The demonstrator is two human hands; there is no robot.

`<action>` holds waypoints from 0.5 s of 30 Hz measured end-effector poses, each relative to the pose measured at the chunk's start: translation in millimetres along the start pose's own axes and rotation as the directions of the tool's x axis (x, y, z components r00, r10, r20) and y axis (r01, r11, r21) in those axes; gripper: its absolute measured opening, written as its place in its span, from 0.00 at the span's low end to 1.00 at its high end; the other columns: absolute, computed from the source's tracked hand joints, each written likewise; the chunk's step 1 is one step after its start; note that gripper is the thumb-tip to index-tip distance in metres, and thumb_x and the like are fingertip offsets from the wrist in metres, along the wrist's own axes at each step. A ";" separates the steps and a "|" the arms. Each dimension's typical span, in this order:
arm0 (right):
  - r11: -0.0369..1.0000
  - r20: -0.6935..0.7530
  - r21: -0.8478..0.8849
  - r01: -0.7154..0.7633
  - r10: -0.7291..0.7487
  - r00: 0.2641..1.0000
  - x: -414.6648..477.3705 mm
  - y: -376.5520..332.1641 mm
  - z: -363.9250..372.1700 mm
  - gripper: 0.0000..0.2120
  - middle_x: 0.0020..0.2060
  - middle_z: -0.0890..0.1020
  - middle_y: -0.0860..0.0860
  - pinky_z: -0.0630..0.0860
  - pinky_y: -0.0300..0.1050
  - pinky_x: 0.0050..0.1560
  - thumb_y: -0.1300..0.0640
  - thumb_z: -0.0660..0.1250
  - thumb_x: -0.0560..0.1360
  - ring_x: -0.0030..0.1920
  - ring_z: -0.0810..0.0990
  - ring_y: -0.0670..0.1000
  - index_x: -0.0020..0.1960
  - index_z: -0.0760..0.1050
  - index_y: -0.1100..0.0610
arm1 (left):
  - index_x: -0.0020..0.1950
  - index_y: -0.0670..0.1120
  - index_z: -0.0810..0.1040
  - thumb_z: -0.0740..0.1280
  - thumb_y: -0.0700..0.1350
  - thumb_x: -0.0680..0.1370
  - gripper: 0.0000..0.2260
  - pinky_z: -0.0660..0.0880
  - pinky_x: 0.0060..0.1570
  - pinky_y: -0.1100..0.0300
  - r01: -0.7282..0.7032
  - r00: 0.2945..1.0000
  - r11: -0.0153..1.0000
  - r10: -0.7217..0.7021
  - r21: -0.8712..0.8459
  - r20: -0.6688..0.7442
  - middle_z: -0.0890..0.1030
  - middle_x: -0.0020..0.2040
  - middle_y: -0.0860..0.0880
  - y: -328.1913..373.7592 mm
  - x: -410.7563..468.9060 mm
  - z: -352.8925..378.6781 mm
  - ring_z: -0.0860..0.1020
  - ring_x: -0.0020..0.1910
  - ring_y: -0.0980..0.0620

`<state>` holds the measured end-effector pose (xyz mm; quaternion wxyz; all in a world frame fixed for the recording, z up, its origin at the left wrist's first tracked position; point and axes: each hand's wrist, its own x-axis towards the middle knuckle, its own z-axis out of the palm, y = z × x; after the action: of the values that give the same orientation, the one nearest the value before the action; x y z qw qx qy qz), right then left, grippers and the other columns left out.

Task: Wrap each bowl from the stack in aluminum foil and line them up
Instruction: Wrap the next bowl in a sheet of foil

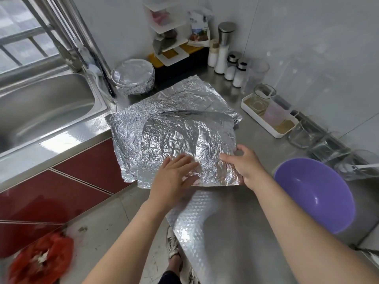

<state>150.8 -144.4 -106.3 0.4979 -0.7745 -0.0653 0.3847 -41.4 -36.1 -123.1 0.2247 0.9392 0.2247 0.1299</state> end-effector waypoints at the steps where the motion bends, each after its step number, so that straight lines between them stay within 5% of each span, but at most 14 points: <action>1: 1.000 0.005 0.015 -0.005 0.005 1.000 -0.4 0.1 1.0 0.36 0.60 0.78 0.54 0.75 0.53 0.62 0.61 0.79 0.66 0.57 0.79 0.55 0.70 0.67 0.57 | 0.66 0.52 0.78 0.57 0.61 0.77 0.23 0.56 0.70 0.48 0.030 0.999 1.000 -0.030 0.001 0.011 0.76 0.68 0.52 -1.5 -1.8 -0.3 0.68 0.72 0.51; 6: 0.997 0.013 0.076 0.023 -0.024 1.000 0.0 -1.9 -9.1 0.34 0.56 0.78 0.51 0.72 0.44 0.58 0.70 0.76 0.66 0.55 0.77 0.52 0.69 0.67 0.58 | 0.66 0.52 0.78 0.57 0.61 0.77 0.23 0.60 0.71 0.44 0.056 0.998 0.998 -0.056 0.000 0.017 0.76 0.68 0.50 -2.1 -6.9 -0.5 0.71 0.70 0.48; 9: 0.988 0.062 0.154 -0.014 0.005 0.998 1.7 -3.5 -14.2 0.33 0.51 0.79 0.51 0.75 0.51 0.61 0.74 0.74 0.67 0.53 0.78 0.53 0.68 0.67 0.58 | 0.61 0.53 0.81 0.58 0.60 0.77 0.20 0.65 0.68 0.44 0.021 1.000 0.999 -0.021 0.033 -0.002 0.80 0.63 0.51 -1.2 -7.1 -0.1 0.76 0.65 0.49; 15: 0.991 0.047 0.132 -0.025 0.019 0.999 10.5 9.2 -10.8 0.43 0.60 0.79 0.56 0.75 0.62 0.62 0.68 0.80 0.60 0.58 0.79 0.59 0.71 0.66 0.55 | 0.47 0.49 0.85 0.71 0.49 0.74 0.06 0.76 0.53 0.56 -0.080 0.987 0.995 0.087 0.054 -0.137 0.84 0.49 0.52 -2.4 -8.1 0.3 0.79 0.51 0.51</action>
<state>162.7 -151.7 -117.2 0.5424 -0.7315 -0.0421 0.4111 -49.2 -38.2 -125.6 0.1800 0.9416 0.2032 0.1990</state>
